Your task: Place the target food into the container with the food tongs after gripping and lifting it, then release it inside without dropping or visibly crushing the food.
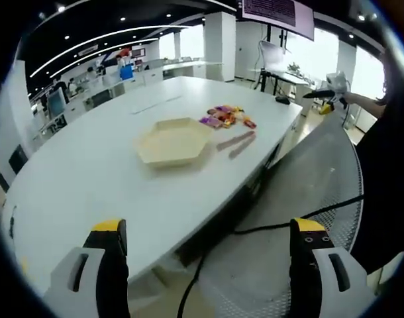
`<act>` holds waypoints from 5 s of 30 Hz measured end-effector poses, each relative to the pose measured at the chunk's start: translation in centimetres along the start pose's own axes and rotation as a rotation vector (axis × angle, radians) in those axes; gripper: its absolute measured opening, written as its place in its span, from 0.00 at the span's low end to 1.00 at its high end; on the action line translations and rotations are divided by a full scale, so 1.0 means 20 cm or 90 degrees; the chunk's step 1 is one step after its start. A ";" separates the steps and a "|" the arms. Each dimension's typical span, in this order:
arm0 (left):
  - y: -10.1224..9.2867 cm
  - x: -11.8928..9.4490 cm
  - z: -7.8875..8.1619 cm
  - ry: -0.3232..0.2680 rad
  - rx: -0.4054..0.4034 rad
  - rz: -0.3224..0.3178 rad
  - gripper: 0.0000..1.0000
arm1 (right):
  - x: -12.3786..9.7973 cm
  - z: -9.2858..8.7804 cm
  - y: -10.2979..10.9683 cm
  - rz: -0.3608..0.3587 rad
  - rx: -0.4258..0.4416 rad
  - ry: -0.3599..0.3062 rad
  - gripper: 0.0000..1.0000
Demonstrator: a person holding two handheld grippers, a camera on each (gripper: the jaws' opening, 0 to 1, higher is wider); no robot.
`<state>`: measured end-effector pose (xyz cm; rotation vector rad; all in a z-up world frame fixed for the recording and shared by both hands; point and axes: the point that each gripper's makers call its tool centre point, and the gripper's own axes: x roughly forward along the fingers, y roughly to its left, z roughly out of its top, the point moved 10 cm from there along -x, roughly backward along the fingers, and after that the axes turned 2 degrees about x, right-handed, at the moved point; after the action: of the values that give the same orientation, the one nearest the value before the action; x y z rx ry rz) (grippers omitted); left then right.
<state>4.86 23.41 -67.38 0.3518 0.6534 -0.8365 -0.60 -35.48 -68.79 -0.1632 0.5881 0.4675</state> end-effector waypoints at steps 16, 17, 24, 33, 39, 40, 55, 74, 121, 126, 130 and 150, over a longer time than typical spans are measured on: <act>-0.03 -0.01 0.01 -0.019 -0.003 0.003 0.99 | -0.02 0.05 0.03 0.005 -0.020 0.010 1.00; -0.03 0.00 0.01 -0.020 -0.002 0.002 0.99 | -0.02 0.05 0.02 0.006 -0.017 0.009 1.00; 0.02 0.03 -0.02 -0.045 -0.016 0.033 0.99 | -0.01 0.05 0.01 0.010 -0.014 -0.021 1.00; 0.02 0.07 -0.02 -0.035 -0.011 0.013 0.99 | 0.01 0.03 0.07 0.031 -0.019 -0.014 1.00; 0.00 0.12 -0.04 -0.026 -0.002 0.003 0.99 | 0.05 0.02 0.09 0.042 -0.029 -0.007 1.00; 0.00 0.12 -0.04 -0.028 -0.002 0.000 0.99 | 0.05 0.02 0.09 0.043 -0.029 -0.008 1.00; 0.03 0.17 -0.05 -0.025 -0.019 0.005 0.99 | 0.15 0.04 0.00 0.052 -0.020 -0.014 1.00; 0.01 0.19 -0.01 -0.030 -0.018 -0.009 0.99 | 0.18 0.03 -0.04 0.050 -0.009 -0.017 1.00; -0.13 1.24 0.31 -0.074 0.118 -0.233 0.03 | 0.20 0.15 0.02 0.073 0.037 -0.089 1.00; -0.18 1.23 0.34 -0.085 0.090 -0.260 0.00 | 0.20 0.19 0.04 0.078 0.041 -0.113 1.00; -0.18 1.17 0.41 -0.123 0.054 -0.276 0.00 | 0.21 0.23 0.06 0.097 0.052 -0.140 1.00; -0.59 0.55 0.99 -0.339 0.108 -0.433 0.00 | 0.06 0.72 0.33 0.230 0.063 -0.479 1.00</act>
<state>8.89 -0.75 -60.15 0.0361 0.1883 -1.5719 4.22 -25.20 -57.78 0.2172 -0.1073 0.7951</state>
